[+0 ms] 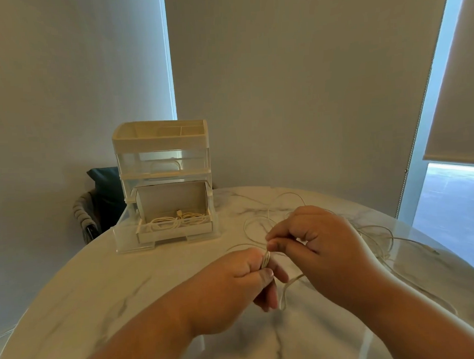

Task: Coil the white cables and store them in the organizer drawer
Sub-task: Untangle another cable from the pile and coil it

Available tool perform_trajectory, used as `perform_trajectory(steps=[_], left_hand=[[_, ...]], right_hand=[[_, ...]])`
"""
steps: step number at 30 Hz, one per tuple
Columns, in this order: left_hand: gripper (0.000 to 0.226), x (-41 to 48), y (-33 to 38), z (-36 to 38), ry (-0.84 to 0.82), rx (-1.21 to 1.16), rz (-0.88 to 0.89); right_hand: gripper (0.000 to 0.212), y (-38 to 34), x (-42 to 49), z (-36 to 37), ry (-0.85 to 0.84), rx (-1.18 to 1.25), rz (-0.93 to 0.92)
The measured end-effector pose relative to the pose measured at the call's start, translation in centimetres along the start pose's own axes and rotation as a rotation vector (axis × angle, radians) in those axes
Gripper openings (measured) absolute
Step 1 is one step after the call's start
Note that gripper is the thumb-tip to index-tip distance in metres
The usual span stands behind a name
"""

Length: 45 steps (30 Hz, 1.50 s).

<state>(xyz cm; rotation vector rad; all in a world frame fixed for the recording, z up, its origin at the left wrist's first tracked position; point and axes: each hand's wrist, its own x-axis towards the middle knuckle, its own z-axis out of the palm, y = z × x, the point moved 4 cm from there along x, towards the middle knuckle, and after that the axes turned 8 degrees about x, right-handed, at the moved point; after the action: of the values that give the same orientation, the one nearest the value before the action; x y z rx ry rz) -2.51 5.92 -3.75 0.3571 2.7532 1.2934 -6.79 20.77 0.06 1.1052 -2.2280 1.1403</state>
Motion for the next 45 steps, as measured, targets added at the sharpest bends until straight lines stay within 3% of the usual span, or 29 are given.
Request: perform_trajectory(steps=[5,7,9,11,14,19,24,26,27,31,37,41,45], left_hand=[[0.026,-0.2,0.2,0.4,-0.105,-0.289,0.058],[0.029,-0.4,0.4,0.6,-0.169,-0.467,0.080],[0.029,-0.4,0.4,0.7,-0.188,-0.645,0.062],[0.032,-0.2,0.3,0.8,-0.184,-0.762,0.051],[0.037,0.0,0.2,0.5,-0.148,-0.862,0.077],[0.034,0.2,-0.2,-0.7,-0.073,-0.965,0.129],[0.035,0.2,-0.3,-0.8,-0.088,-0.973,0.153],[0.034,0.1,-0.2,-1.0,-0.100,-0.996,0.170],[0.034,0.0,-0.2,-1.1,-0.101,-1.013,0.180],[0.032,-0.1,-0.2,-0.9,-0.094,-1.031,0.167],[0.031,0.1,-0.3,-0.9,-0.040,-1.070,0.153],[0.036,-0.1,-0.1,-2.1,0.091,-1.189,0.197],[0.032,-0.3,-0.2,-3.6,0.227,-1.358,0.177]], right_hand=[[0.003,1.3,0.3,0.1,0.035,0.135,0.059],[0.017,1.9,0.2,0.5,0.030,0.231,0.124],[0.028,2.7,0.2,1.2,-0.037,0.371,0.237],[0.020,3.5,0.0,2.2,-0.146,0.583,0.359],[0.003,4.0,-0.3,2.9,-0.266,0.896,0.519],[0.011,4.3,-0.9,2.7,-0.352,1.177,0.766],[0.015,3.9,-1.2,3.0,-0.250,1.518,1.029],[0.016,4.0,-1.2,2.9,-0.206,1.591,1.056],[0.017,4.2,-1.1,2.8,-0.198,1.514,1.035],[0.012,4.7,-0.9,2.4,-0.170,0.822,0.782],[0.013,3.7,-0.8,2.5,-0.142,0.355,0.553],[0.013,2.4,-1.0,3.8,-0.164,0.316,0.459],[0.015,1.8,-1.5,5.6,-0.314,0.422,0.492]])
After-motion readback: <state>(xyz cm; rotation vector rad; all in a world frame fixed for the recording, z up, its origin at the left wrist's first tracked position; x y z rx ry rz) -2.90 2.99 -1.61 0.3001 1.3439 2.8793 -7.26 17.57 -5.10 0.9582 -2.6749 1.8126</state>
